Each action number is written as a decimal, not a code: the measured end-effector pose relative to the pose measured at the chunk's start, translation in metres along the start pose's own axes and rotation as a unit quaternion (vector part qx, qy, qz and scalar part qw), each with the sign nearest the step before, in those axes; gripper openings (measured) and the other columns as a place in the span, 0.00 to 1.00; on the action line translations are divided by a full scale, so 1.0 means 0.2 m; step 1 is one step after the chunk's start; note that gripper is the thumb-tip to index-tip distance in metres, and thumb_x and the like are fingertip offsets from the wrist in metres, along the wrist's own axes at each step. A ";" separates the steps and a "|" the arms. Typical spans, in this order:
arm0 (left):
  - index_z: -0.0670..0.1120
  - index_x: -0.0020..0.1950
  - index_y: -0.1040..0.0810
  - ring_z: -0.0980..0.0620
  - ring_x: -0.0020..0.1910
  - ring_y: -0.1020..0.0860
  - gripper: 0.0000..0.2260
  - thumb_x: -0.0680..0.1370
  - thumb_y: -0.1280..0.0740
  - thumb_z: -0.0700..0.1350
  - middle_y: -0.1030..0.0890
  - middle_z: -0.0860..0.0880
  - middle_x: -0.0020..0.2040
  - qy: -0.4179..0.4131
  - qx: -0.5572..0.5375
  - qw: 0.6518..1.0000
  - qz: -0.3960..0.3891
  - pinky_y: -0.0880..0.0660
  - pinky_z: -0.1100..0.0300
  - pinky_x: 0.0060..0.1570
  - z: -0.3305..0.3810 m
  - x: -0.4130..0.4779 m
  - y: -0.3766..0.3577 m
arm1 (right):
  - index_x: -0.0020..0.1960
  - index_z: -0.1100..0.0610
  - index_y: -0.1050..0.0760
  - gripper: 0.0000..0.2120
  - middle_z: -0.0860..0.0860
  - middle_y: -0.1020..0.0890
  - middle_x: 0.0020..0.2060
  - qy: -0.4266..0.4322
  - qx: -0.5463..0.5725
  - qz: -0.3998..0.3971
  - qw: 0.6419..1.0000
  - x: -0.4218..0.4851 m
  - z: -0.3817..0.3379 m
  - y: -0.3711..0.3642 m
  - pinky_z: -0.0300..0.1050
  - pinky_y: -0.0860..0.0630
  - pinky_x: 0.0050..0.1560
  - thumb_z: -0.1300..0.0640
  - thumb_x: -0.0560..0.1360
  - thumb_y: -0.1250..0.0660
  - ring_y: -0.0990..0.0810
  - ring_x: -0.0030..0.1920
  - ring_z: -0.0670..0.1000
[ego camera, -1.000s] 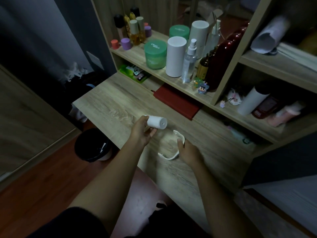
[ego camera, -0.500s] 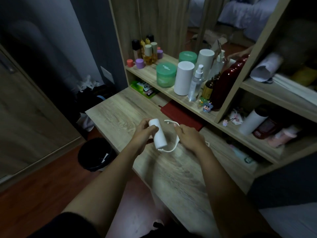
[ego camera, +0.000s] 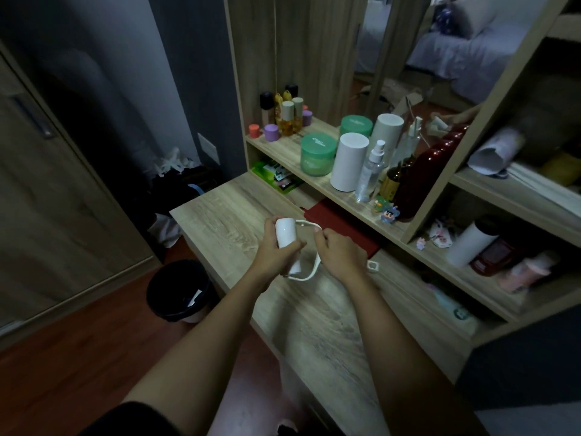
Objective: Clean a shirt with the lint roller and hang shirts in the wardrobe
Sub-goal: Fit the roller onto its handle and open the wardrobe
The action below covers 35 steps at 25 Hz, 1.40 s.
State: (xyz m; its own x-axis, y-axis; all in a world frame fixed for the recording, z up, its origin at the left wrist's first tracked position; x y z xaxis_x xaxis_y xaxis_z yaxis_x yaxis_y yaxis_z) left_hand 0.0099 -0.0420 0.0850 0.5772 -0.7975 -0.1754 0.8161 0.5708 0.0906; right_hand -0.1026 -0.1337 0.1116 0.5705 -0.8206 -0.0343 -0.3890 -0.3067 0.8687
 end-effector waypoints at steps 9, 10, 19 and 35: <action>0.57 0.54 0.37 0.47 0.40 0.25 0.22 0.67 0.32 0.40 0.29 0.49 0.45 -0.031 0.033 0.998 0.053 0.23 0.51 0.37 0.08 0.00 0.06 | 0.53 0.59 0.25 0.23 0.59 0.18 0.52 -0.004 -0.018 0.050 0.999 0.00 -0.14 0.04 0.49 0.34 0.45 0.47 0.81 0.55 0.21 0.53 0.61; 0.58 0.53 0.37 0.45 0.41 0.24 0.22 0.66 0.32 0.41 0.28 0.48 0.46 -0.025 0.031 0.998 0.048 0.23 0.50 0.37 0.08 0.00 0.05 | 0.54 0.59 0.25 0.23 0.59 0.18 0.53 -0.006 -0.016 0.052 0.999 0.00 -0.15 0.05 0.49 0.32 0.46 0.47 0.81 0.55 0.22 0.53 0.61; 0.55 0.63 0.44 0.46 0.44 0.24 0.30 0.68 0.31 0.41 0.29 0.49 0.48 -0.086 0.123 0.988 0.038 0.26 0.58 0.36 0.22 -0.02 0.06 | 0.57 0.56 0.27 0.22 0.58 0.19 0.54 0.001 0.013 0.048 0.999 0.01 -0.19 0.09 0.50 0.32 0.49 0.46 0.81 0.55 0.23 0.55 0.61; 0.53 0.61 0.29 0.47 0.44 0.20 0.22 0.68 0.30 0.48 0.18 0.49 0.49 -0.180 0.261 0.940 0.126 0.22 0.52 0.42 0.33 -0.08 0.11 | 0.47 0.54 0.32 0.14 0.50 0.22 0.33 0.087 0.213 -0.031 0.973 -0.05 -0.18 0.03 0.43 0.29 0.36 0.50 0.81 0.53 0.23 0.31 0.46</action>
State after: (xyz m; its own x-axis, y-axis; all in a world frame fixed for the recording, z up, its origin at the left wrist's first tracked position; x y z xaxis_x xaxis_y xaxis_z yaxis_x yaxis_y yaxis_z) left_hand 0.0207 -0.0298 0.1540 0.6498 -0.7174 0.2512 0.5004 0.6525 0.5691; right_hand -0.0844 -0.1107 0.1359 0.7019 -0.7114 0.0358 -0.5930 -0.5558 0.5826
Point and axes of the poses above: each hand's wrist, its own x-axis towards the middle knuckle, its own y-axis out of the back of the hand, z = x × y, the point moved 9 cm from there along x, towards the middle knuckle
